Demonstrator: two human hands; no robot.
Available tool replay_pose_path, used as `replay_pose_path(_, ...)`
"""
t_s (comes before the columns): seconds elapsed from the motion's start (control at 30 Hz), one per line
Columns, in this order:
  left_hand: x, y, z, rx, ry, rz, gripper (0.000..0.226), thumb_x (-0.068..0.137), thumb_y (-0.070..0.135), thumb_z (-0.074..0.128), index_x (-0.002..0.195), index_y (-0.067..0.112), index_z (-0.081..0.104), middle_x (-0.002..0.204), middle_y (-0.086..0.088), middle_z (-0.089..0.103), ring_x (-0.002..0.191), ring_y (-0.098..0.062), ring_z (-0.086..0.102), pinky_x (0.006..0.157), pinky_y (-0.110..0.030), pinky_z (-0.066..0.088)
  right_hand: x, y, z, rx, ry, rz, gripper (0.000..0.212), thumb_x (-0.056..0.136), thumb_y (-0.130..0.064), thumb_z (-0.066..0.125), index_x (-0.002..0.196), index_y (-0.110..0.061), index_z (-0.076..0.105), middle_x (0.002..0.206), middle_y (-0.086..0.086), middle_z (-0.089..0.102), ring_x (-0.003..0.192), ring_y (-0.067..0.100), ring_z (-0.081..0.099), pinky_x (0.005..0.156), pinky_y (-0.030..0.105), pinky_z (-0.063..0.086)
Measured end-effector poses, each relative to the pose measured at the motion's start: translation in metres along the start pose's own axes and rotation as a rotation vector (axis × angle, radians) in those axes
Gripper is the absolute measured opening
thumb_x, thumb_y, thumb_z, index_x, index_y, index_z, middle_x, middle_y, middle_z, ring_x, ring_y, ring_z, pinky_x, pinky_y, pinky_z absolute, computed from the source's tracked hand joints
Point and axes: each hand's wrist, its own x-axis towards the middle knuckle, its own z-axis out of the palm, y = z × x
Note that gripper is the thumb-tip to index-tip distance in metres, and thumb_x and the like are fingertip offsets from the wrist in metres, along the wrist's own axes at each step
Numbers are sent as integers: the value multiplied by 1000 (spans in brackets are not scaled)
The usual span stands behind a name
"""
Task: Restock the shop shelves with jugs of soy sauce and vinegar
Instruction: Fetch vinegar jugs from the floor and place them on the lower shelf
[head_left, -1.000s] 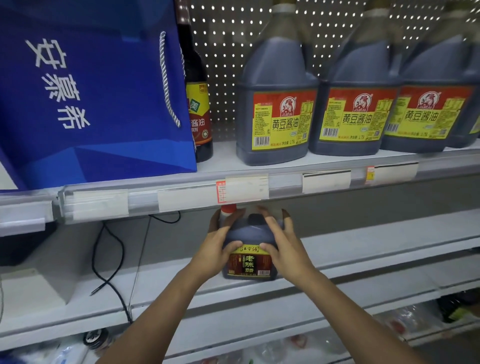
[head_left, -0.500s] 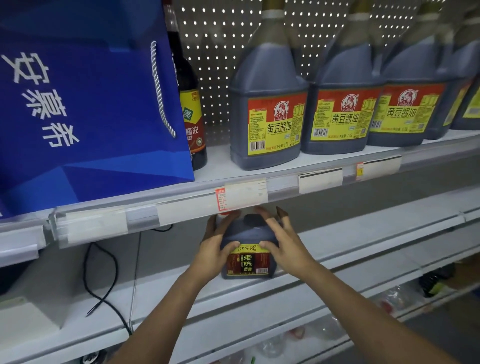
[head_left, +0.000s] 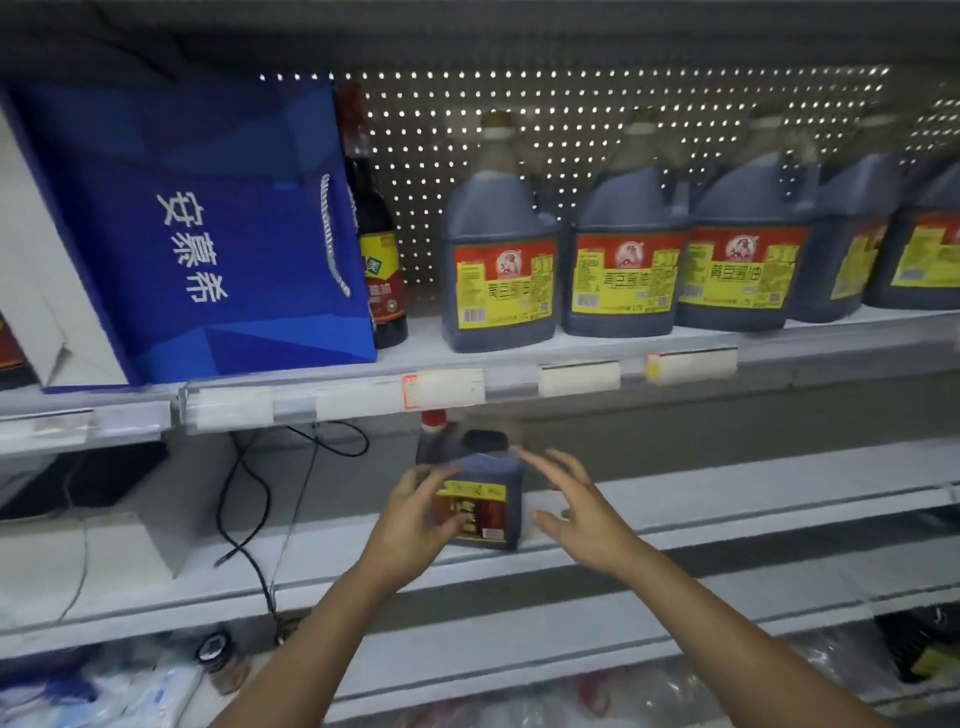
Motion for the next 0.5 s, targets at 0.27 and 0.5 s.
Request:
replay_pose_path(0.27,-1,181,121,117,-120,319,40,95,36,65,134,32,59,126,9,65,116,-12,61,98,-33,49,-156,41,-139,-353,115,-14,32,103,-28,59,134,-35,58,126,-14,51,111,9,59,94,33,51)
replay_pose_path(0.5,21,376,246,307,-265,673,36,97,34,54,133,32,56,120,0,68,106,-28,67,82,-43,55,-317,91,-299,-901,231,225,31,103,-33,51,133,-28,57,122,0,64,106,26,64,80,41,54)
